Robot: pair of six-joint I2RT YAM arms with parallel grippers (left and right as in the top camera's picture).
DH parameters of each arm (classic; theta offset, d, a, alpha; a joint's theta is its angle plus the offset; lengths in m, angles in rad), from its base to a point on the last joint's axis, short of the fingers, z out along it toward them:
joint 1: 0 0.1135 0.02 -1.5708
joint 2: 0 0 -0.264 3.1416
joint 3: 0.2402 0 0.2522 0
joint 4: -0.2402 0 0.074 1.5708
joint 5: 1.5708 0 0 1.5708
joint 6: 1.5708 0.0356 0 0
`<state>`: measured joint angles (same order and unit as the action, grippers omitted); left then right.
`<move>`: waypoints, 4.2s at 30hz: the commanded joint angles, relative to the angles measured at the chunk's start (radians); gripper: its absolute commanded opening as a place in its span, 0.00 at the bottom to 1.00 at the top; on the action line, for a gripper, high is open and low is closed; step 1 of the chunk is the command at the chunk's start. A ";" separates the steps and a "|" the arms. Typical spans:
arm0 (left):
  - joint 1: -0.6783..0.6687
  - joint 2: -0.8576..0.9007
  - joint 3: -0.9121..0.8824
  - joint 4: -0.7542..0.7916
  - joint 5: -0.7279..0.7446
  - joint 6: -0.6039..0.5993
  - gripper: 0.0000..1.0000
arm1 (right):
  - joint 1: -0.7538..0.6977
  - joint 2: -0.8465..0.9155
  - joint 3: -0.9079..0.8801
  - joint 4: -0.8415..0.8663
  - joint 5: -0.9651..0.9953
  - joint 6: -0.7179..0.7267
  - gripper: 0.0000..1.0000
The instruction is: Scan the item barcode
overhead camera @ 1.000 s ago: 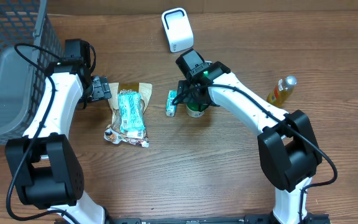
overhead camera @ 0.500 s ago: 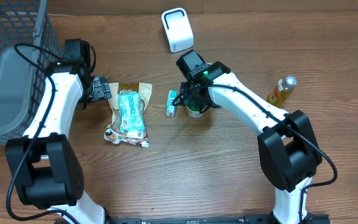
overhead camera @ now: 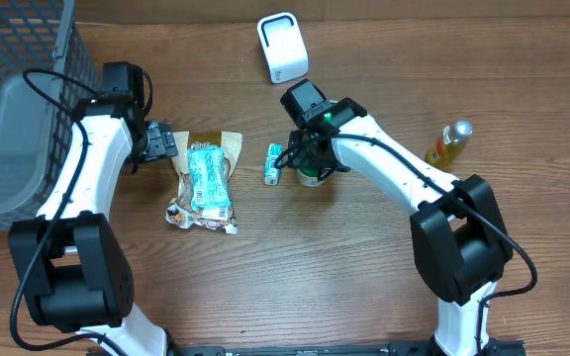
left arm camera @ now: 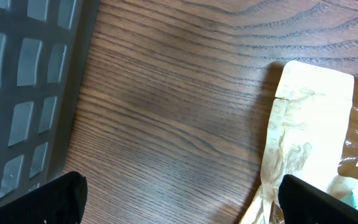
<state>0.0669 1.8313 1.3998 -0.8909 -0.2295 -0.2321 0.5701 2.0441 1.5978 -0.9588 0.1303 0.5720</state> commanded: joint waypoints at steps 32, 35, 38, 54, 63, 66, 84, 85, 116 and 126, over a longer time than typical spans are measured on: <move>-0.004 -0.001 0.005 0.002 -0.013 0.004 1.00 | -0.005 0.000 0.026 -0.019 0.008 -0.005 0.76; -0.004 -0.001 0.005 0.002 -0.013 0.004 0.99 | -0.005 0.000 0.026 -0.019 0.008 -0.004 0.74; -0.004 -0.001 0.005 0.002 -0.013 0.004 0.99 | -0.005 0.000 0.026 -0.019 0.008 -0.004 0.73; -0.004 -0.001 0.005 0.002 -0.013 0.004 1.00 | -0.005 0.000 0.026 -0.087 0.007 0.000 0.63; -0.004 -0.001 0.005 0.002 -0.013 0.004 0.99 | -0.005 0.000 0.026 -0.138 -0.062 0.003 0.62; -0.004 -0.001 0.005 0.002 -0.013 0.004 0.99 | -0.005 0.000 0.026 -0.147 -0.087 0.003 0.62; -0.004 -0.001 0.005 0.002 -0.013 0.004 1.00 | -0.005 0.000 0.026 -0.154 -0.087 0.003 0.67; -0.004 -0.001 0.005 0.002 -0.013 0.004 0.99 | -0.005 0.000 0.026 -0.154 -0.087 0.003 0.67; -0.004 -0.001 0.005 0.002 -0.013 0.004 1.00 | -0.005 0.000 0.026 -0.082 0.008 0.003 1.00; -0.004 -0.001 0.005 0.002 -0.013 0.004 1.00 | -0.005 0.000 0.026 -0.048 0.008 0.003 1.00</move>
<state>0.0669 1.8313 1.3998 -0.8906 -0.2295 -0.2321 0.5644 2.0441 1.6112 -1.0145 0.1204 0.5724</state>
